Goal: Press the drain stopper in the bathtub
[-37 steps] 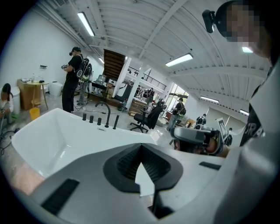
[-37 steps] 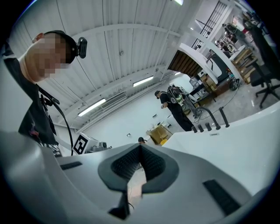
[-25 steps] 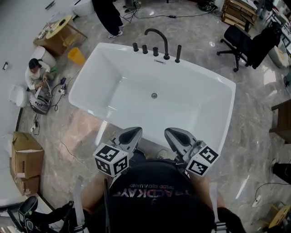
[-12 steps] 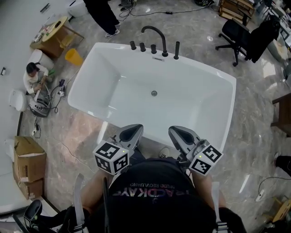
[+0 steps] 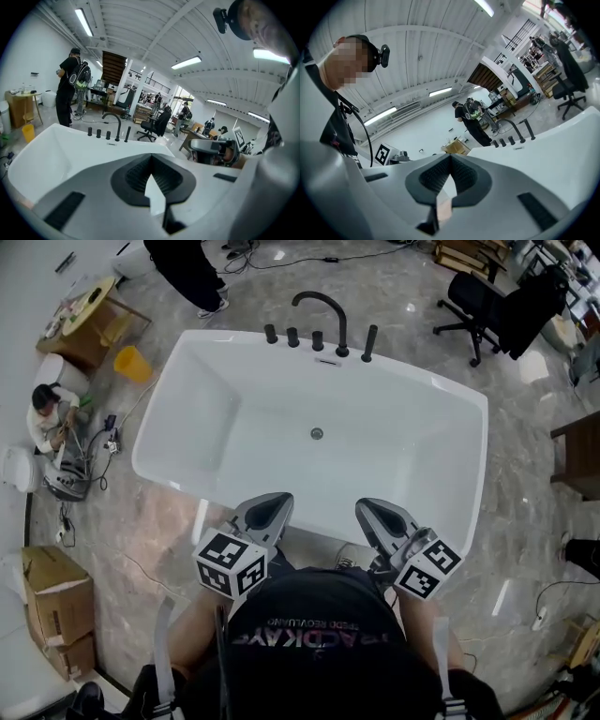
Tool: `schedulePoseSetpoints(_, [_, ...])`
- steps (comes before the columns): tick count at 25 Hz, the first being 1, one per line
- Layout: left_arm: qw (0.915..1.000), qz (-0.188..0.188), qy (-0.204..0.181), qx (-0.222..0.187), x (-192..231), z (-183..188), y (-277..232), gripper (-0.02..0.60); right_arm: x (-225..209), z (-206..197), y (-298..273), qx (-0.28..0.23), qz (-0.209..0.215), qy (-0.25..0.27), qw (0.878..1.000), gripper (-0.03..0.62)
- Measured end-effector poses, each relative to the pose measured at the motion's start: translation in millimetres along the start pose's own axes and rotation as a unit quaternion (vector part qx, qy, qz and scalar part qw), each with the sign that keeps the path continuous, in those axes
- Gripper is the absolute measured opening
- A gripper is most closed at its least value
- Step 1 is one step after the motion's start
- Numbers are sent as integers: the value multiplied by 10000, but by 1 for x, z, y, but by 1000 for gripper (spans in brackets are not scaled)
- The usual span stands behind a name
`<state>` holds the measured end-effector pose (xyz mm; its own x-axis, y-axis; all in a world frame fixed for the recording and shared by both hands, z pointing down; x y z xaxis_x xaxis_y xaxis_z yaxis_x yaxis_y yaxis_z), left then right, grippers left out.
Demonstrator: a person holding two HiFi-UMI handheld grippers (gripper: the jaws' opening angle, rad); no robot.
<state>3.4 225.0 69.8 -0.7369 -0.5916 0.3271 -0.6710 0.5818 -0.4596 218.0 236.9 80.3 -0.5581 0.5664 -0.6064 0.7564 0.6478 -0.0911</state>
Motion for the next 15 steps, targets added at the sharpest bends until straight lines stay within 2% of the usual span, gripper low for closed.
schedulePoseSetpoints(7, [9981,-535,-55,285,87,16,18,5,32,1,-77,-255,-756,-103,9968,12])
schedulePoseSetpoints(10, [9970,-681,86,359,129,18,22,5,44,0,-114,-201,-935,16,9954,12])
schedulePoseSetpoints(15, [9942,-945,78,509,164,21,20,5,45,-8,-137,-45,-1410,90,9900,12])
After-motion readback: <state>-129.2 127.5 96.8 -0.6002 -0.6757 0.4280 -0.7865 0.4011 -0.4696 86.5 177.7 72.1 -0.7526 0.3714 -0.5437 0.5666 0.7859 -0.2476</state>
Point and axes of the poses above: the fingertips, and each gripper's own axes: y backward along the fingers, x to its left, z out of its top, the point moved 7 cm from there along y, backward along the fingers, and after that the axes turned 3 degrees about -z, right-handed, at the moved point
